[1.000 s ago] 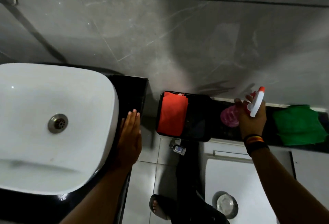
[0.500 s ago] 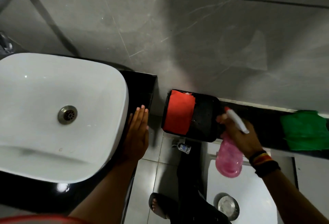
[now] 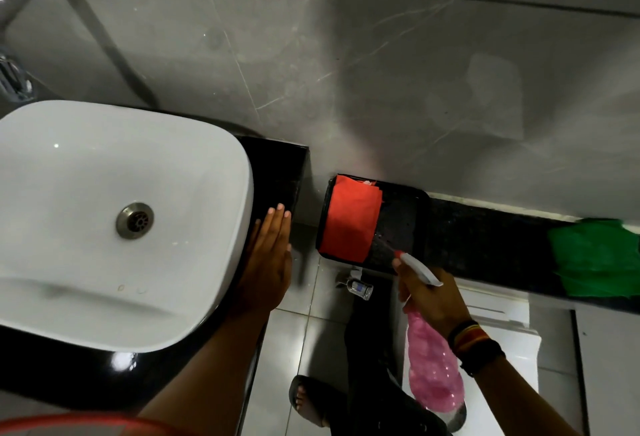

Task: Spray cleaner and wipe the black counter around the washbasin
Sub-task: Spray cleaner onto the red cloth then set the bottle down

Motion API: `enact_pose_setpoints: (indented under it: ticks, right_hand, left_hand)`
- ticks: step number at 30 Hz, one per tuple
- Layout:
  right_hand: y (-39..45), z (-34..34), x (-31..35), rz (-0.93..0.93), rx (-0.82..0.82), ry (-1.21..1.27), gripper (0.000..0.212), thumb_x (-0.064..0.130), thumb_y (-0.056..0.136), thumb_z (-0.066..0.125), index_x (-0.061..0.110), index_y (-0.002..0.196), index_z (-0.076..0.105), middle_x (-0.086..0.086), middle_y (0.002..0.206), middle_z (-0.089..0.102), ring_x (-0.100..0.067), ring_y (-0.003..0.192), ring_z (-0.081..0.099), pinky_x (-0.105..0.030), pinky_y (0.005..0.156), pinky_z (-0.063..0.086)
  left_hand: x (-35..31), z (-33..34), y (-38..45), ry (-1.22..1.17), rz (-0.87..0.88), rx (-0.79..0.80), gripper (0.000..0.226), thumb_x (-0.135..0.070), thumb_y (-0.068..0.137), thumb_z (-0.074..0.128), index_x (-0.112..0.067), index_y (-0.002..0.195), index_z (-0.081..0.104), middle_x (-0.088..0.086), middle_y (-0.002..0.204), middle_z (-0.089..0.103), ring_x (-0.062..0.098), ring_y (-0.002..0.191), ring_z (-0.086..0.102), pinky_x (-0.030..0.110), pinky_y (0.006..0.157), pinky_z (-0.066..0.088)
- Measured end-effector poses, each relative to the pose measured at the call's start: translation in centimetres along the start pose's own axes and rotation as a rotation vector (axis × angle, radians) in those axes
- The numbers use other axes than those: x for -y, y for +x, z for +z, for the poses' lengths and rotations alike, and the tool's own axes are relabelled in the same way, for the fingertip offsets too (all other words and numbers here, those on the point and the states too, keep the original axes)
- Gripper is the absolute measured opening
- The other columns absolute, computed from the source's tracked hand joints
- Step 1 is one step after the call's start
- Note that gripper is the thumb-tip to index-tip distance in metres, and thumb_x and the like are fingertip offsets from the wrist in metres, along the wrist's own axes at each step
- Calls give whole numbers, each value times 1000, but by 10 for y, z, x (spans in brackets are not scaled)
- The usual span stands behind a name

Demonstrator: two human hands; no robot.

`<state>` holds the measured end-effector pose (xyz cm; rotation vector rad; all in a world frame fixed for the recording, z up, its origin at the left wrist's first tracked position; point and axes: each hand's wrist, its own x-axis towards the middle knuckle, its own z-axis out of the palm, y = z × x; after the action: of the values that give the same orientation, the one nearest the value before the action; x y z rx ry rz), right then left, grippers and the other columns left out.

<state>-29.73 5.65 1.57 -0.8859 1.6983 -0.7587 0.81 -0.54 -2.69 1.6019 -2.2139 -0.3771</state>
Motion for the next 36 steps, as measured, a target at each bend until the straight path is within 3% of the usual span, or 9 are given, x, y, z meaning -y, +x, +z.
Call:
enact_pose_setpoints:
  ticks: [5, 9, 13, 16, 21, 25, 29, 32, 36]
  right_hand:
    - [-3, 5, -1, 1, -44, 54, 20, 68, 77, 69, 58, 93, 76, -3, 78, 80, -19, 69, 77, -38, 57, 65]
    - [-5, 4, -4, 10, -74, -21, 53, 74, 76, 68, 22, 75, 79, -10, 64, 75, -27, 57, 74, -46, 58, 66]
    - [-8, 7, -4, -5, -106, 15, 28, 75, 76, 67, 49, 81, 78, -5, 75, 80, -23, 63, 77, -41, 58, 65]
    - [-13, 6, -10, -7, -65, -45, 57, 85, 72, 64, 30, 75, 78, -9, 67, 77, -22, 56, 74, -39, 54, 63]
    - [-23, 6, -12, -52, -14, -113, 38, 77, 80, 63, 43, 88, 79, -5, 69, 77, -23, 58, 74, -54, 63, 64]
    - [-23, -1, -15, -41, 39, -248, 57, 75, 82, 62, 22, 67, 73, -5, 58, 73, -21, 52, 73, -53, 62, 62]
    - [-18, -9, -10, -69, -57, -175, 40, 75, 79, 61, 42, 89, 80, -8, 73, 78, -31, 71, 75, -60, 67, 62]
    - [-10, -16, -10, -37, -129, -162, 49, 68, 83, 68, 20, 75, 77, -15, 67, 75, -37, 65, 74, -63, 65, 61]
    - [-11, -15, -11, -33, -101, -171, 58, 75, 79, 64, 18, 79, 78, -14, 68, 74, -35, 65, 73, -62, 66, 61]
  left_hand:
    - [4, 3, 0, -2, -6, 16, 58, -16, 106, 32, -6, 163, 27, 10, 173, 24, 26, 162, 18, 54, 128, 25]
    - [5, 5, -1, -24, -1, 18, 57, -19, 107, 29, -7, 164, 25, 9, 174, 23, 26, 163, 17, 55, 129, 25]
    - [6, 4, 0, -29, 3, 36, 58, -20, 107, 29, -8, 164, 24, 9, 174, 21, 25, 163, 15, 55, 129, 24]
    - [6, 2, 0, -21, 7, 43, 58, -20, 107, 29, -6, 163, 25, 10, 174, 22, 26, 163, 15, 56, 129, 25]
    - [2, -2, 1, -33, -8, 74, 59, -18, 105, 32, -3, 162, 27, 14, 173, 24, 29, 162, 16, 56, 129, 24]
    - [0, -4, 2, -16, -12, 74, 58, -17, 105, 32, 0, 161, 30, 17, 171, 27, 31, 161, 19, 56, 128, 24]
    - [-3, -6, 2, -15, -12, 73, 57, -18, 106, 31, 1, 160, 31, 18, 171, 27, 33, 161, 20, 55, 129, 23]
    - [-4, -6, 2, -21, -16, 72, 57, -17, 106, 31, 1, 160, 31, 18, 171, 27, 33, 161, 20, 56, 129, 23]
    - [-3, -6, 3, -29, -17, 67, 57, -18, 106, 31, 2, 159, 31, 18, 171, 27, 33, 161, 20, 56, 129, 22]
